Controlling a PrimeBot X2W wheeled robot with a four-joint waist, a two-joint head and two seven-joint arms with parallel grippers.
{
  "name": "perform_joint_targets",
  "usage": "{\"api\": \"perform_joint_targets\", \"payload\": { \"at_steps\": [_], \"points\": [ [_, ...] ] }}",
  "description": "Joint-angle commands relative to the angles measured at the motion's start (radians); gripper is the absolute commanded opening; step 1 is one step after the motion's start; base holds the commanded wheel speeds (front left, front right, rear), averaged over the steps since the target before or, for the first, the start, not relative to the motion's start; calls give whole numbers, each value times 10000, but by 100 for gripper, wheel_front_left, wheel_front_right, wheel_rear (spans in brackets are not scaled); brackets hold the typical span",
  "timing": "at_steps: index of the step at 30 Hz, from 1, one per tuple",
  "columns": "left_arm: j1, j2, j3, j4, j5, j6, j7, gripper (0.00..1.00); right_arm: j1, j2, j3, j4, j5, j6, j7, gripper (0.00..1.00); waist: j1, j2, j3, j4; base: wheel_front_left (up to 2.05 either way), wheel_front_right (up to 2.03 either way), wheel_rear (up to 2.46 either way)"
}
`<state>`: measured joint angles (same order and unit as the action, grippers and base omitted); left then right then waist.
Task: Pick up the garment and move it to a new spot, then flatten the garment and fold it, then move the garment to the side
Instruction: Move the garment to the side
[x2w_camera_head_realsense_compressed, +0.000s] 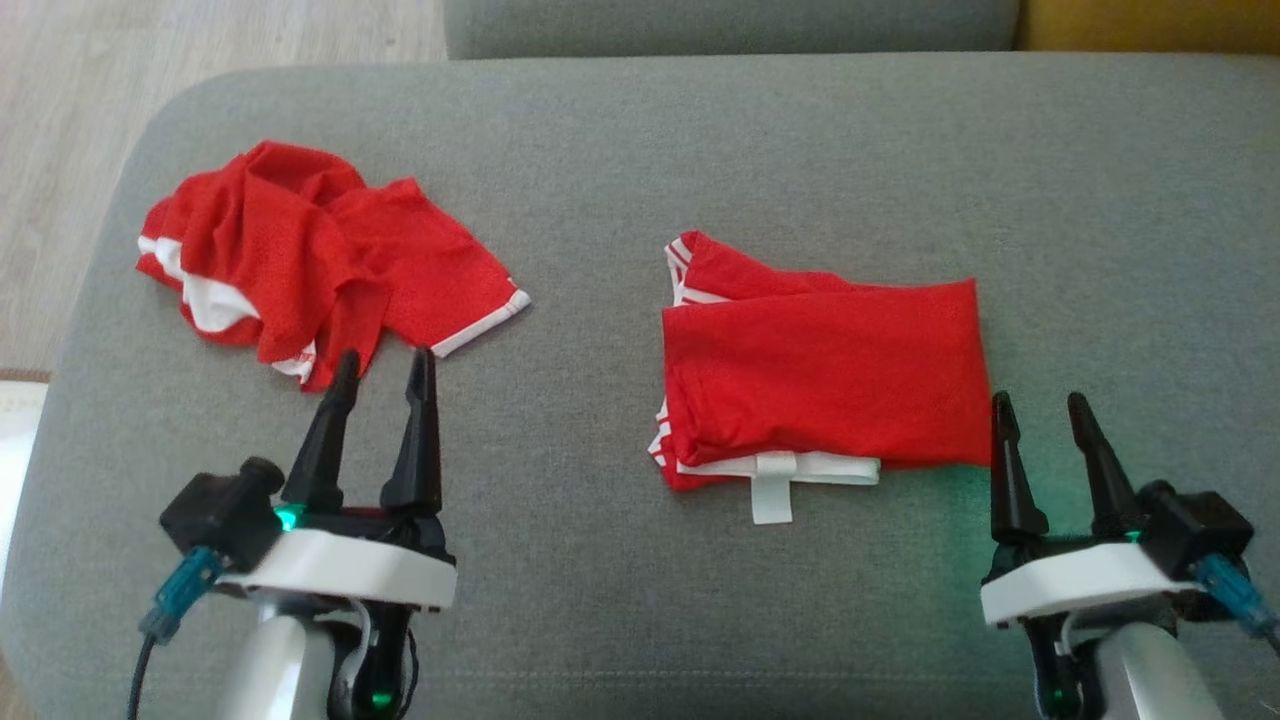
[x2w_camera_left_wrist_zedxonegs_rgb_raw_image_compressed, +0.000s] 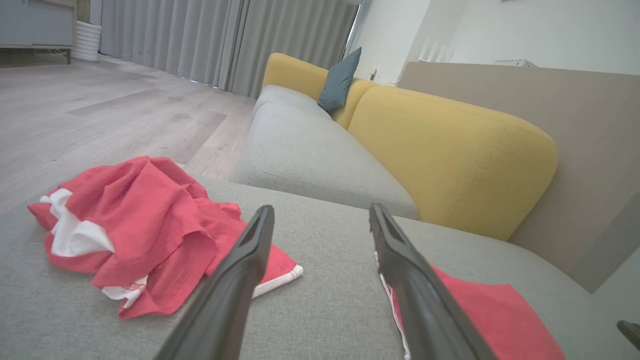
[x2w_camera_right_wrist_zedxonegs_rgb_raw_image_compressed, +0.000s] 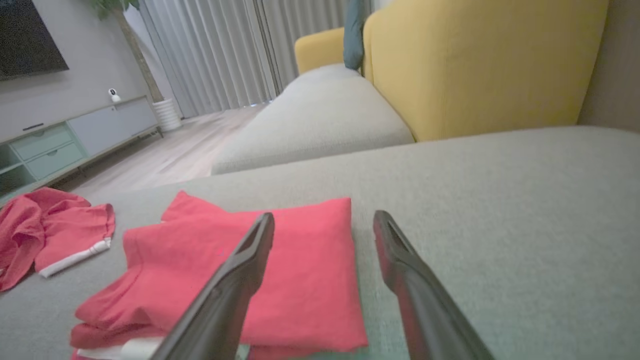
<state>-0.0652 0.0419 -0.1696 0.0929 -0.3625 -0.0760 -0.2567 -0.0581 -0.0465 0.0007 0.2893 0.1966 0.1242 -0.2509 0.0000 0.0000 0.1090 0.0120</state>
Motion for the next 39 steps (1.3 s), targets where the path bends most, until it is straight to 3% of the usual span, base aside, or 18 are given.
{"api": "perform_joint_targets", "payload": {
  "at_steps": [1, 17, 24, 25, 26, 27, 34, 39],
  "points": [
    [-450, 83, 269, -292, 13, -55, -51, 100, -478, -38, 216, -156, 79, 65, -97, 100, 0, 0, 106, 70, 0, 0, 0],
    [-994, 83, 97, 66, -9, -202, -51, 100, -2690, -38, -831, 3422, 121, 65, 124, 100, 0, 0, 918, 660, 0, 0, 0],
    [-1096, 83, 90, 127, -38, -239, -51, 100, -3303, -38, -381, 4565, 374, 65, 101, 100, 0, 0, 1066, 699, 0, 0, 0],
    [-1107, 83, 94, 132, -41, -235, -51, 100, -3363, -38, -328, 4697, 351, 65, 120, 73, 0, 0, 1069, 686, 0, 0, 0],
    [-1118, 83, 98, 134, -46, -229, -51, 100, -3422, -38, -301, 4824, 307, 65, 134, 15, 0, 0, 1073, 670, 0, 0, 0],
    [-1131, 83, 102, 135, -50, -223, -51, 100, -3489, -37, -266, 4939, 243, 65, 151, 0, 0, 0, 1077, 649, 0, 0, 0],
    [-1124, 83, 146, 85, 9, -219, -51, 100, -3977, -37, -181, 4885, -1038, 65, 163, 0, 0, 0, 1042, 290, 0, 0, 0],
    [-1177, 83, 183, -134, 204, -273, -51, 100, -4420, -62, -483, 3694, -3160, 65, 586, 0, 0, 0, 1252, -323, 0, 0, 0]
  ]
}}
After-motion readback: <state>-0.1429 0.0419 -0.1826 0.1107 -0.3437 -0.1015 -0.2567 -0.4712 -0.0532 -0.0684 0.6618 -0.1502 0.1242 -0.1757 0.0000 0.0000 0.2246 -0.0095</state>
